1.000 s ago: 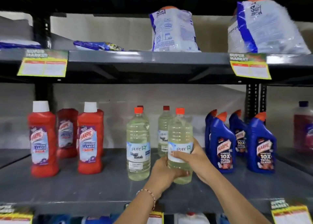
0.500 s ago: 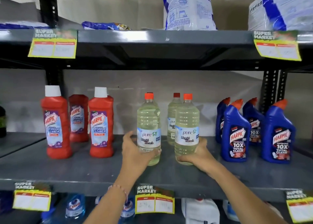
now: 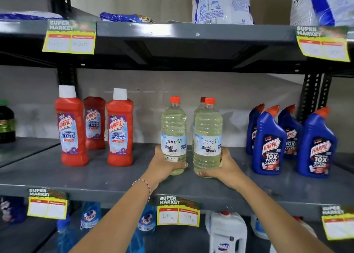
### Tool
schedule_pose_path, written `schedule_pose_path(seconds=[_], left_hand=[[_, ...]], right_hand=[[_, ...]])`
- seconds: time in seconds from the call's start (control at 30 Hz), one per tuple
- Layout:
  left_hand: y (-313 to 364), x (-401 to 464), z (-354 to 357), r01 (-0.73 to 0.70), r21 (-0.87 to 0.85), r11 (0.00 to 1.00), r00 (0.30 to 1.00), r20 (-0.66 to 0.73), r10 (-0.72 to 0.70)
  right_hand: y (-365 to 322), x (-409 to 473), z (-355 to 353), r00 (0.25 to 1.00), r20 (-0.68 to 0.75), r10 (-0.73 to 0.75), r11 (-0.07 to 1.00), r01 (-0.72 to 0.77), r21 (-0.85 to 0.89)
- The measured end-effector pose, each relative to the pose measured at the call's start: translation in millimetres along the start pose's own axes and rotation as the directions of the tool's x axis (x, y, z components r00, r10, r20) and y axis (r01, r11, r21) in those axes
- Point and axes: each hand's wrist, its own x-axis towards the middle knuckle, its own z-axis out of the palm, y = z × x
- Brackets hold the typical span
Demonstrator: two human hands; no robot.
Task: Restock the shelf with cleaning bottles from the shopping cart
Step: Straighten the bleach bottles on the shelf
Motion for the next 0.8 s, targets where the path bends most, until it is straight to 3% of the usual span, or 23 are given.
schedule_pose_path(seconds=[0.37,0.8], left_hand=[[-1.1,-0.4,-1.5,0.009,0.014,1.0,1.0,0.024,-0.009],[-8.0,-3.7,-1.7,-0.006,-0.032,0.999,0.992,-0.126,0.002]], right_hand=[[2.5,-0.3,-3.2,1.0,0.03,0.01,0.999,-0.011,0.045],[5.0,0.3,-0.5,0.994,0.109,-0.029,0.995,0.019,0.096]])
